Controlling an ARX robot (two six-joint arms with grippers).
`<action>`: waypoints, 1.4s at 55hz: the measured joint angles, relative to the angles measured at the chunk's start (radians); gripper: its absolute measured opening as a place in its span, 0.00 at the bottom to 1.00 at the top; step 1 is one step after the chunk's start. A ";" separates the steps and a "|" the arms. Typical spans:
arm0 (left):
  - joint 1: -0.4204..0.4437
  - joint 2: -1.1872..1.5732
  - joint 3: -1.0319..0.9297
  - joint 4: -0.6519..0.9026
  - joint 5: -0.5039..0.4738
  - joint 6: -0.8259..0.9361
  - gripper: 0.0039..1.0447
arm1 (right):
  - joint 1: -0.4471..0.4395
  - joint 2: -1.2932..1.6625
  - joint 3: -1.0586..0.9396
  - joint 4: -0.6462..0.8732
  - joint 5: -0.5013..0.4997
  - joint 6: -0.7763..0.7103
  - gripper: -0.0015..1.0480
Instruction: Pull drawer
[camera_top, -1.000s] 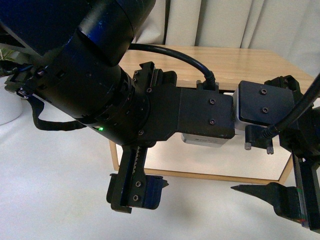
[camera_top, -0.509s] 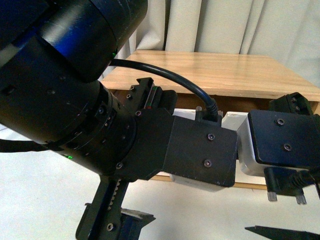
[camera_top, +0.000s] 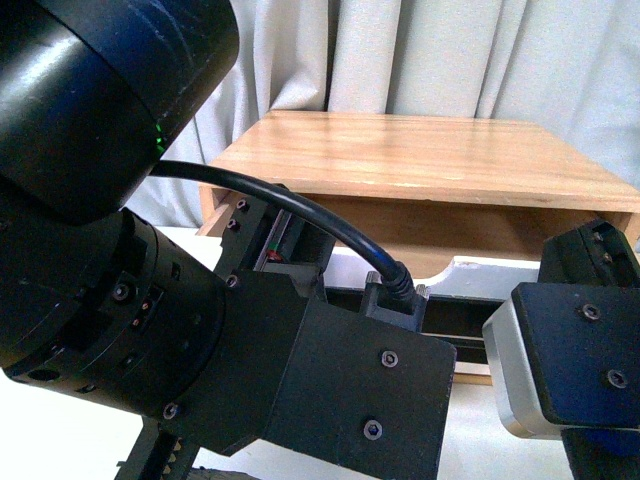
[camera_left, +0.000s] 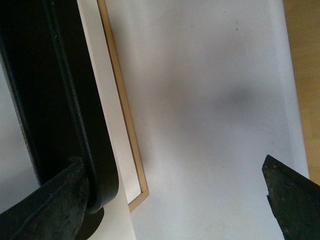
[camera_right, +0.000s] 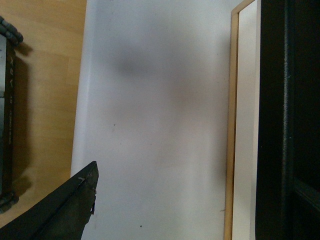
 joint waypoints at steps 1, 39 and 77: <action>0.000 -0.002 -0.005 0.009 0.002 0.000 0.94 | -0.002 -0.002 -0.003 0.003 -0.006 0.005 0.91; 0.078 -0.289 -0.182 0.628 0.036 -0.401 0.94 | -0.180 -0.337 -0.182 0.440 -0.153 0.332 0.91; 0.900 -1.183 -0.768 0.449 0.432 -1.171 0.94 | -0.555 -0.954 -0.521 0.611 0.057 0.962 0.91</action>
